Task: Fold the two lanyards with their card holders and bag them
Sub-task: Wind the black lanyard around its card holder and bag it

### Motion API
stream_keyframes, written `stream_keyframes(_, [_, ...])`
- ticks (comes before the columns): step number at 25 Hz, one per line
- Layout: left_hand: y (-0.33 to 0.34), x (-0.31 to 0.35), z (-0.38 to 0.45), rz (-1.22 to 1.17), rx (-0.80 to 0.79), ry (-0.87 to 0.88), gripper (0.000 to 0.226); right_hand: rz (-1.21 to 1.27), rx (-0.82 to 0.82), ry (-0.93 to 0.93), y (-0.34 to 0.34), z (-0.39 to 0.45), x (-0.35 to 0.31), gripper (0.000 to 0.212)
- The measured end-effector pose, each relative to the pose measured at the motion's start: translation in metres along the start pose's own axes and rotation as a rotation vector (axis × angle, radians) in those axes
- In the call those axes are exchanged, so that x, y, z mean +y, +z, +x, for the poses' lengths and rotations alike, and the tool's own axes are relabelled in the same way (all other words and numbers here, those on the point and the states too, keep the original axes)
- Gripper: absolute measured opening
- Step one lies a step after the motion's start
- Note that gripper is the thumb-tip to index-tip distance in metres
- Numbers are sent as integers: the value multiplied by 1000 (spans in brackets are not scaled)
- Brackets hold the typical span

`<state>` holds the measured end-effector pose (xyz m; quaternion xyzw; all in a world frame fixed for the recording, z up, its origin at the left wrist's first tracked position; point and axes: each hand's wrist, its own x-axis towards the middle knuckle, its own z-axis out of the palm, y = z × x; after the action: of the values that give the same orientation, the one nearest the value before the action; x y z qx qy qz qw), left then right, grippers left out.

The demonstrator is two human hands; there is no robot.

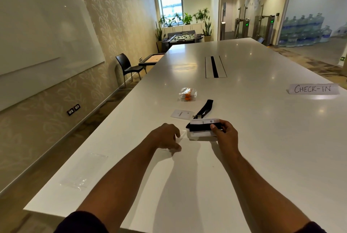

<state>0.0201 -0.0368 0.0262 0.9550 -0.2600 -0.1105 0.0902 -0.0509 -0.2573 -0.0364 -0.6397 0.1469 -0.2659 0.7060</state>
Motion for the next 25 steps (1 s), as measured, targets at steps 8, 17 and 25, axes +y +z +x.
stream_keyframes(8, [-2, -6, -5, -170, -39, -16, 25, -31, -11, -24, -1, 2, 4, 26])
stream_keyframes(17, [10, -1, -9, -123, 70, 52, 16, -24, -29, -44, -2, 4, 9, 29])
stream_keyframes(25, [14, 16, -6, -325, 411, -180, 13, -1, -144, -78, 5, -2, 8, 29])
